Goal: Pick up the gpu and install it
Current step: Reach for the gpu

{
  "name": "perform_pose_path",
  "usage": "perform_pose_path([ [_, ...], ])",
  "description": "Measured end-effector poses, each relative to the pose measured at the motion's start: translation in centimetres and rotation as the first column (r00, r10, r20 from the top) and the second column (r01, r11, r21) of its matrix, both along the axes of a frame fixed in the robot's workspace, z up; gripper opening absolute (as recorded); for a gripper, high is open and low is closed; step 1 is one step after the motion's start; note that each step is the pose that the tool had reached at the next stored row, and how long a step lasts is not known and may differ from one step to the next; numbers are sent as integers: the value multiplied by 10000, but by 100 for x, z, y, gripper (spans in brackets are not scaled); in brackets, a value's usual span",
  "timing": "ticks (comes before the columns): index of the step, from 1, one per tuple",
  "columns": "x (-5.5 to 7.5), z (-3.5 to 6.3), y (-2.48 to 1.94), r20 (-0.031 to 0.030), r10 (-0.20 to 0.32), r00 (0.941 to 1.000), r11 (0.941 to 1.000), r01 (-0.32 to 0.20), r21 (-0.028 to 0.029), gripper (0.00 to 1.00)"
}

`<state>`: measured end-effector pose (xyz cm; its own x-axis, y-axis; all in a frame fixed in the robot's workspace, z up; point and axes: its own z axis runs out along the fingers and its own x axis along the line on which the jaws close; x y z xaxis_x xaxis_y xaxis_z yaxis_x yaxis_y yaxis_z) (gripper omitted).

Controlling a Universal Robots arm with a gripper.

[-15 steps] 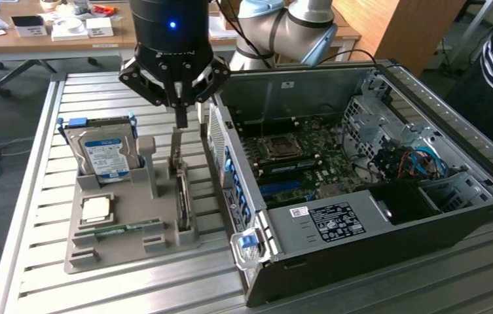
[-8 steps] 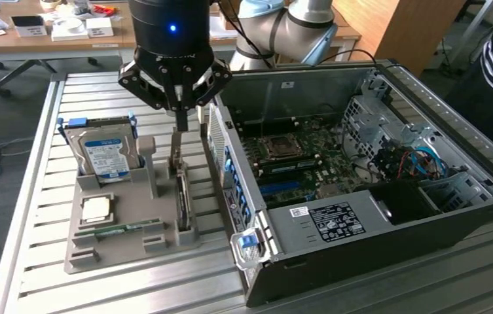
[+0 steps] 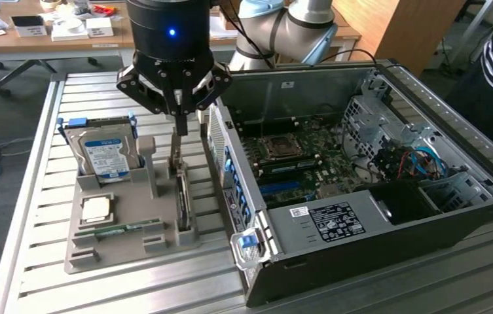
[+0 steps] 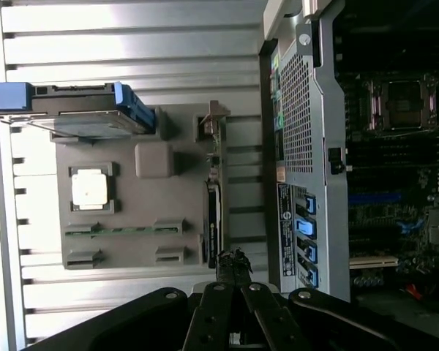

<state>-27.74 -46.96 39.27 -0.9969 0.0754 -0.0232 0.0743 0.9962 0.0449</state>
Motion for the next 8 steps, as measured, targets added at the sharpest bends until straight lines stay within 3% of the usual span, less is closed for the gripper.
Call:
perform_pose_path([
  [8, -5, -1, -12, 1, 2, 10000, 10000, -2, 0, 11],
])
